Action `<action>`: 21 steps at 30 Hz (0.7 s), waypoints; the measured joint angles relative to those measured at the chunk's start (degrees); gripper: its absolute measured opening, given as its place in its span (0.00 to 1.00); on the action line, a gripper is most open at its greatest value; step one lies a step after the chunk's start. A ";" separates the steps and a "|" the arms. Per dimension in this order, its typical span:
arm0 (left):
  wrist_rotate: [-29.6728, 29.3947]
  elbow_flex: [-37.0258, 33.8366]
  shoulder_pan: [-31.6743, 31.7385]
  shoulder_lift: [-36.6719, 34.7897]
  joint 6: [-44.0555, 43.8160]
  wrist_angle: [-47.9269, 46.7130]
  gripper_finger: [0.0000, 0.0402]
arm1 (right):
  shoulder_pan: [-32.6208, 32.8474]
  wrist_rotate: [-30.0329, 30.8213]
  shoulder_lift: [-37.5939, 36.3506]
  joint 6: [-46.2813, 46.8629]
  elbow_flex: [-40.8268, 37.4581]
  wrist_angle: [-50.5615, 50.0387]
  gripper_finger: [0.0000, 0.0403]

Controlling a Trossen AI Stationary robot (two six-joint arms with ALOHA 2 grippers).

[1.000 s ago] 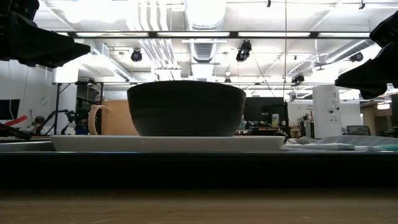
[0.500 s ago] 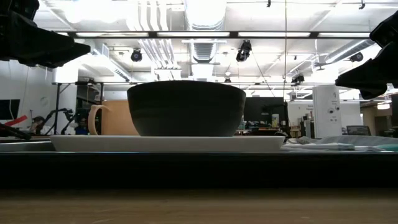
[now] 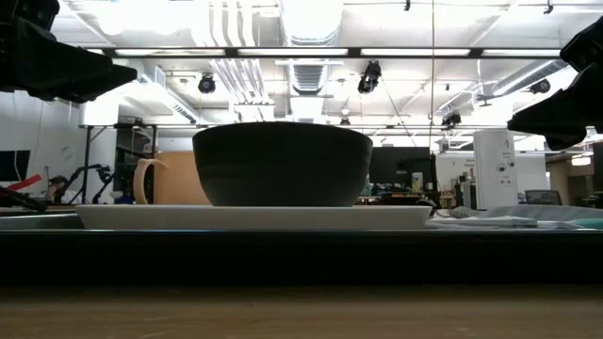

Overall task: Set up tray
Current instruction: Return to Home Position

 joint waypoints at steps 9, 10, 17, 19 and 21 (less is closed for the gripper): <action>0.00 0.00 0.01 0.00 0.00 -0.01 0.47 | -0.02 0.01 -0.01 0.00 0.00 0.00 0.20; 0.00 0.00 0.00 0.00 0.00 0.00 0.47 | 0.00 0.02 -0.02 0.00 0.00 0.00 0.19; 0.00 0.00 -0.02 0.00 0.00 0.02 0.47 | -0.02 0.00 0.00 0.00 0.00 0.00 0.17; 0.00 0.00 -0.02 0.00 0.00 0.00 0.47 | -0.01 0.01 -0.02 0.00 0.00 0.00 0.17; -0.01 0.00 -0.01 0.00 0.00 -0.01 0.47 | 0.00 0.00 0.00 0.01 0.00 0.00 0.18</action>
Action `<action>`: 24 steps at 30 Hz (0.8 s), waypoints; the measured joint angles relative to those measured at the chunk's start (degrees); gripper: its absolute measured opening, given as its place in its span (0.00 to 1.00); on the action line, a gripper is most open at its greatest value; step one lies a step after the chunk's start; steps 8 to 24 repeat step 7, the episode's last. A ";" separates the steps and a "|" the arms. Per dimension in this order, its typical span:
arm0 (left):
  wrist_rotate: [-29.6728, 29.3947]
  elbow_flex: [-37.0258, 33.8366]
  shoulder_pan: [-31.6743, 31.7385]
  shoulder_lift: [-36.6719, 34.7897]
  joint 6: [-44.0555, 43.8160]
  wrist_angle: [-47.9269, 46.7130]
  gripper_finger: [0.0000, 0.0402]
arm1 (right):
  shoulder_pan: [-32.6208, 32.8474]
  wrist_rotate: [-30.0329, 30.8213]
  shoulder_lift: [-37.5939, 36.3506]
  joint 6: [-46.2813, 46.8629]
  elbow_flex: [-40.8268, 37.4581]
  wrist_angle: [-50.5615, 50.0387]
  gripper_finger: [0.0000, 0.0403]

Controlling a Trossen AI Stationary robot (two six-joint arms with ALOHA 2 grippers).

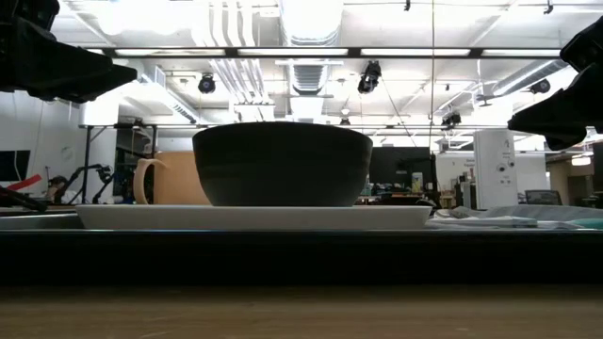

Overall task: Set up tray
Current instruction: Return to Home Position

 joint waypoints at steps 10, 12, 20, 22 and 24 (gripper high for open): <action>0.00 0.00 0.01 -0.01 0.00 0.00 0.47 | -0.01 -0.01 0.00 0.00 0.00 0.00 0.20; 0.00 0.00 0.01 -0.01 0.00 0.00 0.47 | -0.01 -0.01 0.00 0.00 0.00 0.00 0.20; 0.00 0.00 0.01 -0.01 0.00 0.00 0.47 | -0.01 -0.01 0.00 0.00 0.00 0.00 0.20; 0.00 0.00 0.01 -0.01 0.00 0.00 0.47 | -0.01 -0.01 0.00 0.00 0.00 0.00 0.20; 0.00 0.00 0.01 -0.01 0.00 0.00 0.47 | -0.01 -0.01 0.00 0.00 0.00 0.00 0.20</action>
